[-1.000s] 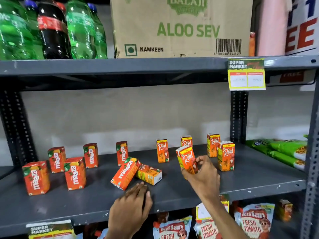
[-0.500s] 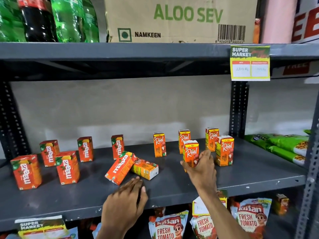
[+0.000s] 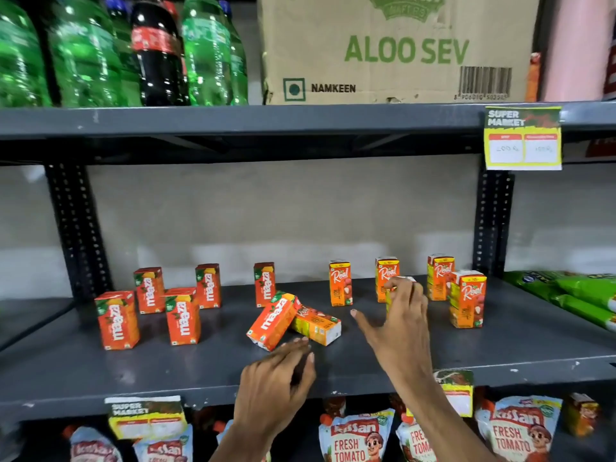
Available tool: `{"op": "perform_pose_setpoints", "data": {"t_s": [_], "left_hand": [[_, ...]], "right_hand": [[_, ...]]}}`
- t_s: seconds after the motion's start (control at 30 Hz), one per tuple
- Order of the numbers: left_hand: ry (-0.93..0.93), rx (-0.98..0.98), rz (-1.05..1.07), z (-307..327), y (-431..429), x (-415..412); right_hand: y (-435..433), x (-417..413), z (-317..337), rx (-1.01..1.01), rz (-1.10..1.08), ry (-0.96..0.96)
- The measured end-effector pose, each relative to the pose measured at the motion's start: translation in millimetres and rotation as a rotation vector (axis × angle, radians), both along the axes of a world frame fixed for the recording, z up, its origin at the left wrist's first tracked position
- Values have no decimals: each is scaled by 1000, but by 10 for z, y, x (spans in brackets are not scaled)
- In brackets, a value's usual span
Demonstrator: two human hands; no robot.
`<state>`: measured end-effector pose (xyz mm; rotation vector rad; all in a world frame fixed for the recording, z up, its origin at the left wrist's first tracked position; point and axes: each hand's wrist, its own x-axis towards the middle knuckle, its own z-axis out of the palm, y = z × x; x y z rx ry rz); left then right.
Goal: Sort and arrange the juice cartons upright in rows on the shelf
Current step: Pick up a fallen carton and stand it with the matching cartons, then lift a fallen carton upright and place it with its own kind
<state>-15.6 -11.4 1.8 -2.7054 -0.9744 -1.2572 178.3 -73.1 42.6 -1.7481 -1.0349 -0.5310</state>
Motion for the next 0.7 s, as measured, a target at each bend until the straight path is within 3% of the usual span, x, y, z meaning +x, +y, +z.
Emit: {"op": "perform_pose_setpoints", "data": {"t_s": [0.1, 0.2, 0.33, 0.47, 0.7], "left_hand": [[-64, 71, 1, 35, 88, -288], [-40, 25, 131, 15, 289, -612], [72, -25, 306, -79, 508, -915], [179, -4, 293, -156, 591, -1011], [143, 60, 254, -198, 674, -1021]], "right_hand": [[130, -456, 27, 53, 257, 141], [330, -855, -28, -20, 389, 308], [598, -1117, -106, -129, 394, 453], [788, -1214, -181, -146, 457, 703], [874, -1226, -222, -108, 441, 793]]}}
